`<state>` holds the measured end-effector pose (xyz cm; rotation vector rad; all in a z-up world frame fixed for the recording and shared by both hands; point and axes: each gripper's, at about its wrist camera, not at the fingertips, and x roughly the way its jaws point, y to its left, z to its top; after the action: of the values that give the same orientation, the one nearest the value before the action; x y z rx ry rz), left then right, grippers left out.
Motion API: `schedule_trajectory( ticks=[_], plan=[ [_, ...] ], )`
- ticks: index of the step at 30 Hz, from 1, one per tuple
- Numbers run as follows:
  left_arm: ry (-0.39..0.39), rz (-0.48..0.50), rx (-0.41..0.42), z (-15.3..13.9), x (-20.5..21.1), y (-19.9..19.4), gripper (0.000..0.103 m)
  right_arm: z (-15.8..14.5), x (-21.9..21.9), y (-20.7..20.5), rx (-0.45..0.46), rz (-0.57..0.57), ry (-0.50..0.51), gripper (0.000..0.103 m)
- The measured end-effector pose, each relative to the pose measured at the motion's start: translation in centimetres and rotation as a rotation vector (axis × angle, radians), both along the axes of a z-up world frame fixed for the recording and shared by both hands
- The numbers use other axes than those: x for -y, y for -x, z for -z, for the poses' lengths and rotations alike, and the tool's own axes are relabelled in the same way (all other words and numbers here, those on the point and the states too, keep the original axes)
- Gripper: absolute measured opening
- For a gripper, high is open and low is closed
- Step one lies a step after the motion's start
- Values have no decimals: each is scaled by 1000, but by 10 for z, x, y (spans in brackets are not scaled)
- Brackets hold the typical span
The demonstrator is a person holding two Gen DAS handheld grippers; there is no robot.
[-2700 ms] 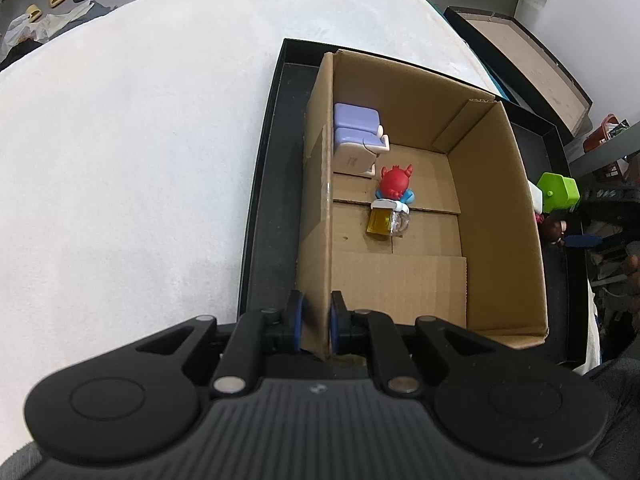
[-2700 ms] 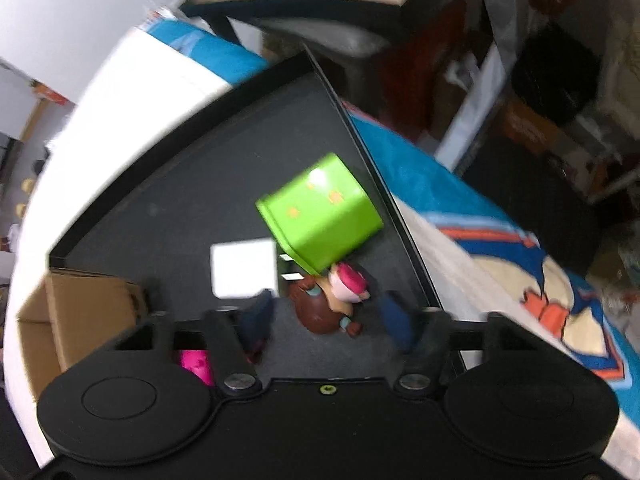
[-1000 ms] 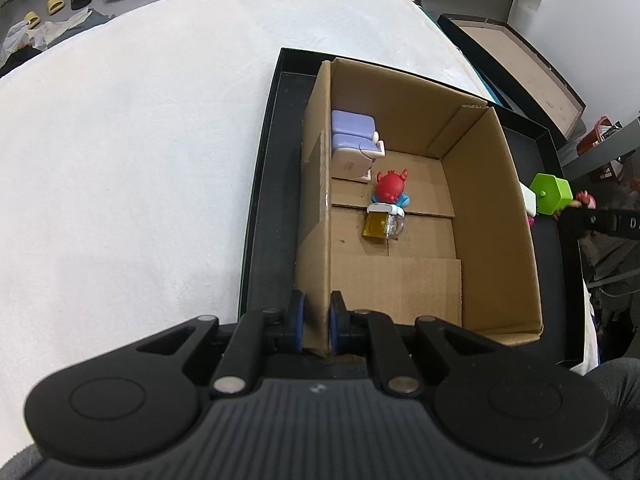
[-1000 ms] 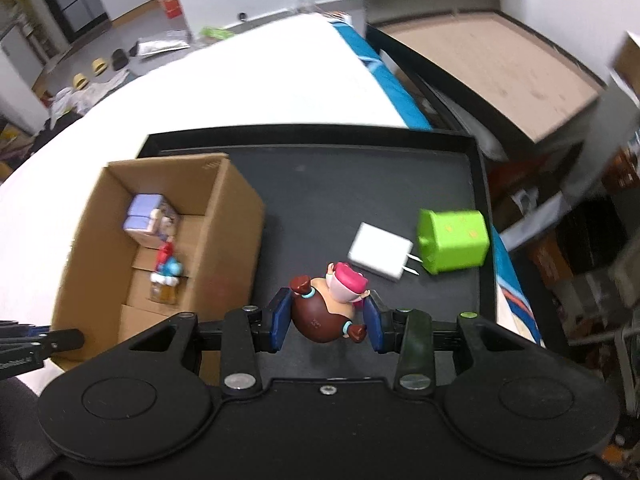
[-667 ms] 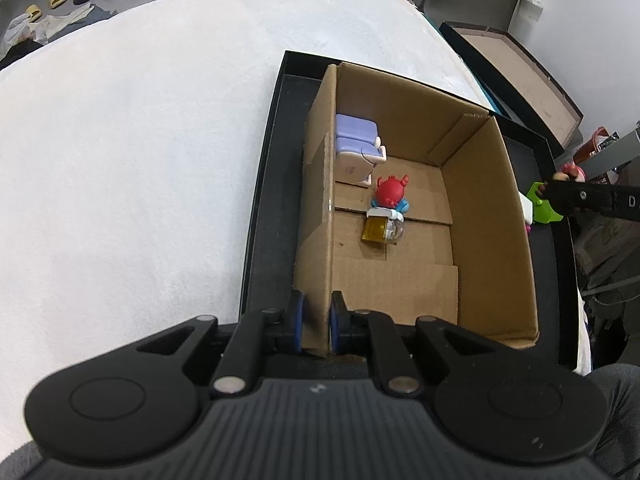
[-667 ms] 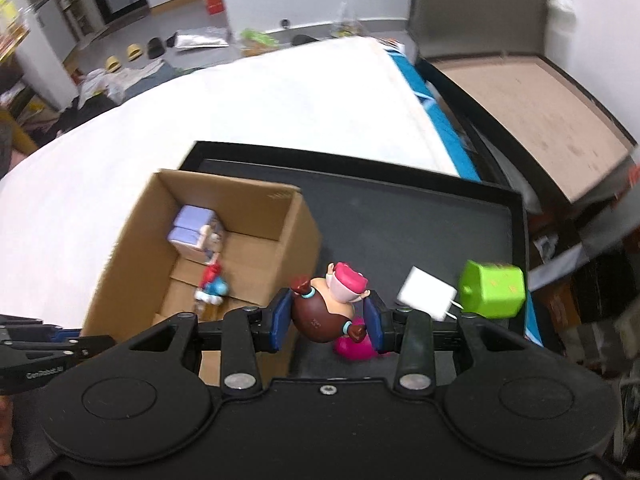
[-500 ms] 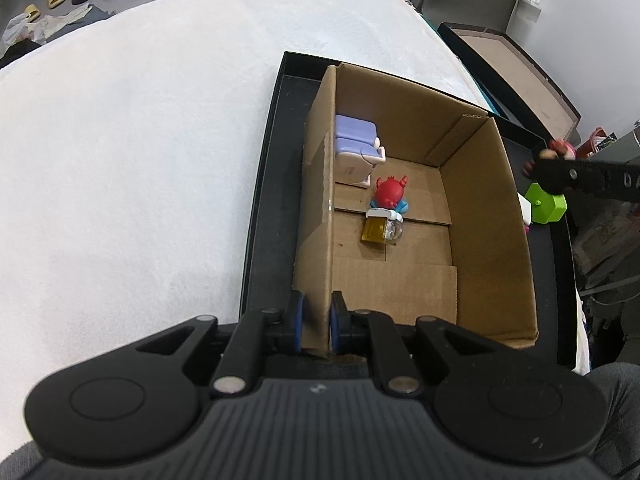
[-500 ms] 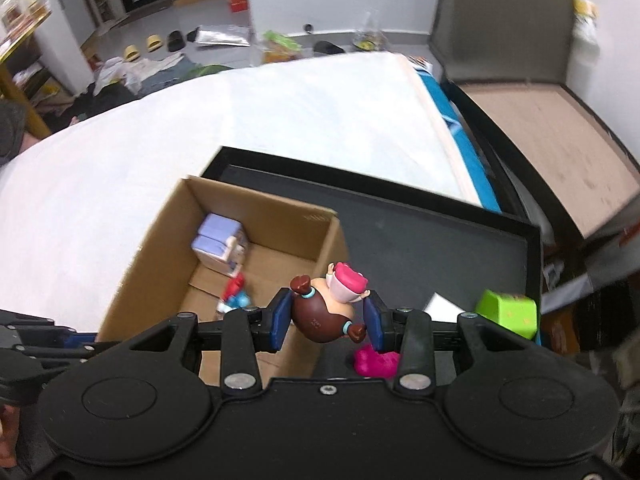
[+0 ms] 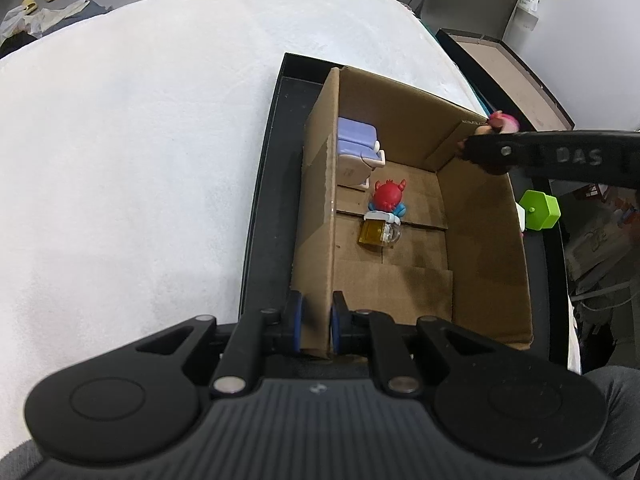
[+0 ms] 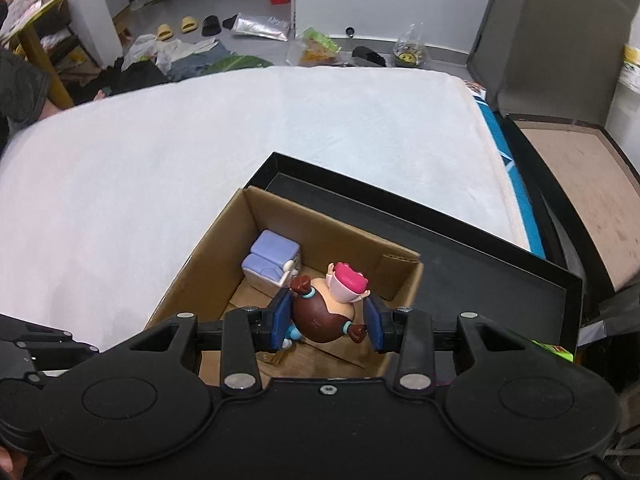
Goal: Organize rigid objects
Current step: 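Carry the doll figure over the box with the right tool and lower it, then open the right tool to release the doll figure and lift away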
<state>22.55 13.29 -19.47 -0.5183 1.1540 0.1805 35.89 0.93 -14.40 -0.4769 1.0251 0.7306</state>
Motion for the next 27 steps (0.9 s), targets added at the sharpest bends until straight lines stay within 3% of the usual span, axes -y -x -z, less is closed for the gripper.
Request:
schedule_trajectory(
  ticks=[25,27],
  plan=[
    [25,-19,6,2,-4,2,14,44,-35,8,128,-105,201,39],
    [26,-19,6,2,-4,2,14,43,-33,6,134,-102,199,42]
  ],
)
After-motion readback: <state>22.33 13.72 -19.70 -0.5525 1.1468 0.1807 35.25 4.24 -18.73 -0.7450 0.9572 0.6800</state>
